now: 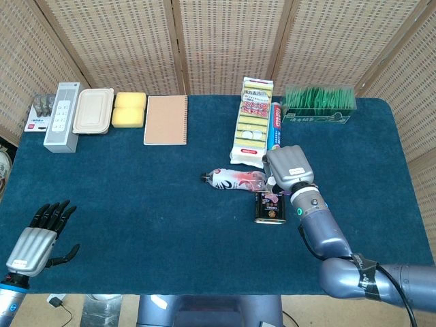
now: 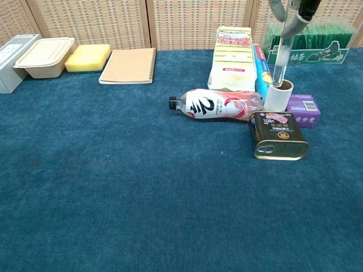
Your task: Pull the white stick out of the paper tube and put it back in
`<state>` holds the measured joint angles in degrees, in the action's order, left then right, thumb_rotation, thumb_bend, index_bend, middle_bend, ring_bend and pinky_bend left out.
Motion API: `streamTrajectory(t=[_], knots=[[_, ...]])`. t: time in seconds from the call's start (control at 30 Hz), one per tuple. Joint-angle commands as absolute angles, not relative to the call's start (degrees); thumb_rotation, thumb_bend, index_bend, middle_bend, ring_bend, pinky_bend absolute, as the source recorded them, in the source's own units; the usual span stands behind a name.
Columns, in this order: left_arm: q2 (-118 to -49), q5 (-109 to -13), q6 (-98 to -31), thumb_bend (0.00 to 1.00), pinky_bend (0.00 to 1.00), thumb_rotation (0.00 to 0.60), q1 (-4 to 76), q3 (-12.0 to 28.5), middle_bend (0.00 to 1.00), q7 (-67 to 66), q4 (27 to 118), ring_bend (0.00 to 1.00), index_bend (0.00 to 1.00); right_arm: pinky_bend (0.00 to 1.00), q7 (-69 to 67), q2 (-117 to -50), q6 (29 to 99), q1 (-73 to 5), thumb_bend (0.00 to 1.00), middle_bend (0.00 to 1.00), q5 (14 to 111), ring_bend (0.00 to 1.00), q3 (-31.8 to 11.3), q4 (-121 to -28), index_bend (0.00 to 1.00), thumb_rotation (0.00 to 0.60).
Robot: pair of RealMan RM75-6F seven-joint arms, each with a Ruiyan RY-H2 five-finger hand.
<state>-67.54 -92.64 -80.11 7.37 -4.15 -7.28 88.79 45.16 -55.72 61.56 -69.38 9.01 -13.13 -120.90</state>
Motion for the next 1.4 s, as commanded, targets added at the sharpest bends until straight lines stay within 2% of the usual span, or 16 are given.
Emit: streamTrajectory(t=[0.03,0.63,1.4], knots=[[-67.55,-92.53,-80.01,0.31,0.04,0.345,7.38,-4.14,0.0,-7.33,88.79,0.0,0.01,0.96,45.09,-56.54,61.23,-69.87,0.38,0.95,8.36,1.0,-12.84,-119.47,0.82,0.6],[-67.77,-90.75,-78.31,0.31,0.04,0.342,8.02,-3.57,0.0,-7.94,88.95,0.0,0.01,0.96,44.47,-58.87,57.55,-70.31,0.38,0.95,6.79,1.0,-10.44,-112.64,0.82,0.6],[-67.41,-90.54,-78.46,0.31,0.04,0.341,8.08,-3.48,0.0,-7.46,89.11,0.0,0.01,0.96,44.04,-61.73,56.48,-70.91,0.38,0.95,5.62,1.0,-8.63,-109.58,0.82,0.6]])
